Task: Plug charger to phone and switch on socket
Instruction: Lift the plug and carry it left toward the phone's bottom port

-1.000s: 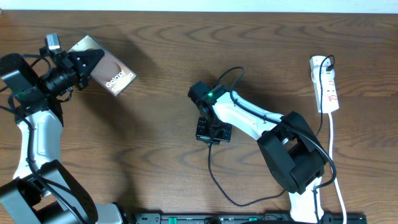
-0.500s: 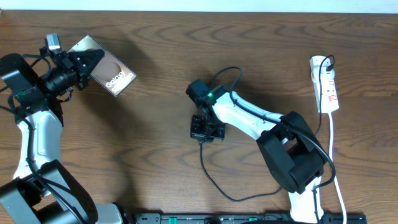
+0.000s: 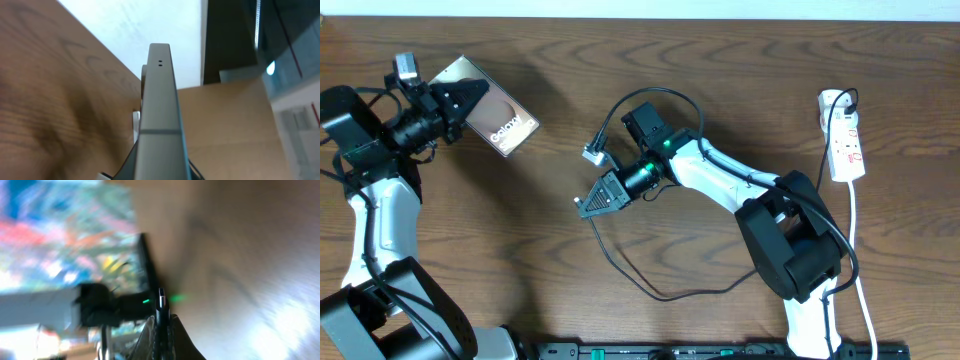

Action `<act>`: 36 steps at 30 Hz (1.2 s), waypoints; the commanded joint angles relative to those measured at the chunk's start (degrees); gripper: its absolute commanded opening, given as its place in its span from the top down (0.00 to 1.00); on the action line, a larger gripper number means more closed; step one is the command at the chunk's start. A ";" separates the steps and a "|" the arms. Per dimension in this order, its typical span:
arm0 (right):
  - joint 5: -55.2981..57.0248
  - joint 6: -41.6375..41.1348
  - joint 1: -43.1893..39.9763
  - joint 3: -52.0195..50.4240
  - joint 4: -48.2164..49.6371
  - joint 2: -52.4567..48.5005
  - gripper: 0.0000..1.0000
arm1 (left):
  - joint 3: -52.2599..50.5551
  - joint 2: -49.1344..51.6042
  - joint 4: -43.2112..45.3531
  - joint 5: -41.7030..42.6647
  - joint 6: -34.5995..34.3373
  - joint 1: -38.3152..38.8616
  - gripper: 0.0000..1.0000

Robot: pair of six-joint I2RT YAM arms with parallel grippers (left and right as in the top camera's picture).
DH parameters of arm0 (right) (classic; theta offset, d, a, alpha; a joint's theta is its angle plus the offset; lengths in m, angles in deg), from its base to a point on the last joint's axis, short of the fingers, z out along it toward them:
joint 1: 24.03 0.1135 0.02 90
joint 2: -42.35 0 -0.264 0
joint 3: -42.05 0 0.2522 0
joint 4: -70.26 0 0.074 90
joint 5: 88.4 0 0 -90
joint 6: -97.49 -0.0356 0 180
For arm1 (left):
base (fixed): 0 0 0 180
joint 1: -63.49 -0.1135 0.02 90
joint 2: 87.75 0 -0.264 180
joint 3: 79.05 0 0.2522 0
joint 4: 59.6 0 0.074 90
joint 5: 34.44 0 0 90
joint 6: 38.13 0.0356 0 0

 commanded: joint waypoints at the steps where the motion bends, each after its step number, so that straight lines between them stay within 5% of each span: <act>1: -15.78 10.29 -0.15 0.96 1.53 -0.20 0.99 | 0.09 -0.17 2.89 6.51 2.19 -0.13 0.93; 14: -18.51 10.62 -0.15 0.96 7.28 -0.20 0.99 | 0.09 -0.17 6.38 9.90 2.16 0.31 0.93; 36: -18.56 -18.14 -0.15 0.96 40.61 -0.20 0.99 | 0.09 -0.17 6.38 9.92 5.18 7.32 0.93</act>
